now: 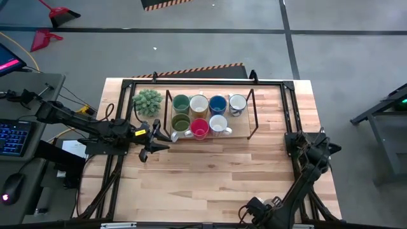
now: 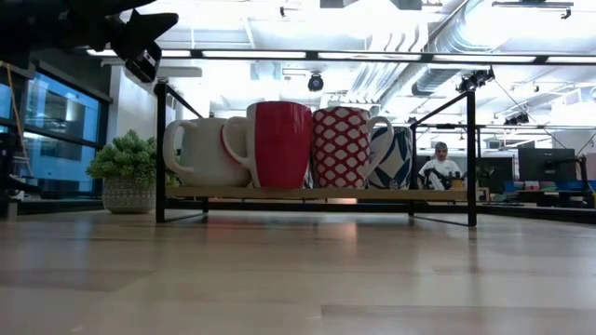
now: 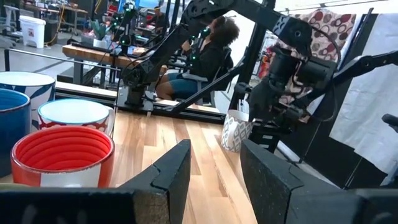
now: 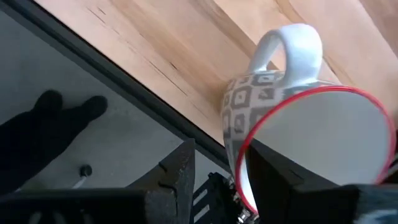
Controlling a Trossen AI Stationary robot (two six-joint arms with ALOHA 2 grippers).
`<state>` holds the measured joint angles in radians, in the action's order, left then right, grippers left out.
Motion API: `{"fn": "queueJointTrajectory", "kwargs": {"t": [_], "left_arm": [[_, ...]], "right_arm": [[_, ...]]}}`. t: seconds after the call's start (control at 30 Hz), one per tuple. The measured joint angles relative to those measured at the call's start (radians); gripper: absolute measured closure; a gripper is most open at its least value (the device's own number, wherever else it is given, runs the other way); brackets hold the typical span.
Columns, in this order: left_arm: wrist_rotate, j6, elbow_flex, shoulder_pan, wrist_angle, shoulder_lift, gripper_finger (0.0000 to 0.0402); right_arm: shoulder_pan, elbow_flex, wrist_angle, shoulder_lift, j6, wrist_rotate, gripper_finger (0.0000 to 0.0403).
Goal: Place coffee mugs
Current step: Put the gray patterned mug on the shelf
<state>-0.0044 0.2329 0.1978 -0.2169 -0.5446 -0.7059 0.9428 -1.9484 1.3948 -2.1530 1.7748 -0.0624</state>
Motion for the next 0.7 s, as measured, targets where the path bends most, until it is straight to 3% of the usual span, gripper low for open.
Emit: {"fn": "queueJointTrajectory", "kwargs": {"t": [0.47,0.7], "left_arm": [[0.0,0.0,0.0,0.0,-0.001,0.0,0.0273],[0.0,0.0,0.0,0.0,-0.008,0.0,0.0273]], "right_arm": [[-0.028,0.0,0.005,-0.069,0.058,-0.017,0.0288],[-0.051,0.0,0.046,-0.069,0.054,-0.009,0.0363]]}}
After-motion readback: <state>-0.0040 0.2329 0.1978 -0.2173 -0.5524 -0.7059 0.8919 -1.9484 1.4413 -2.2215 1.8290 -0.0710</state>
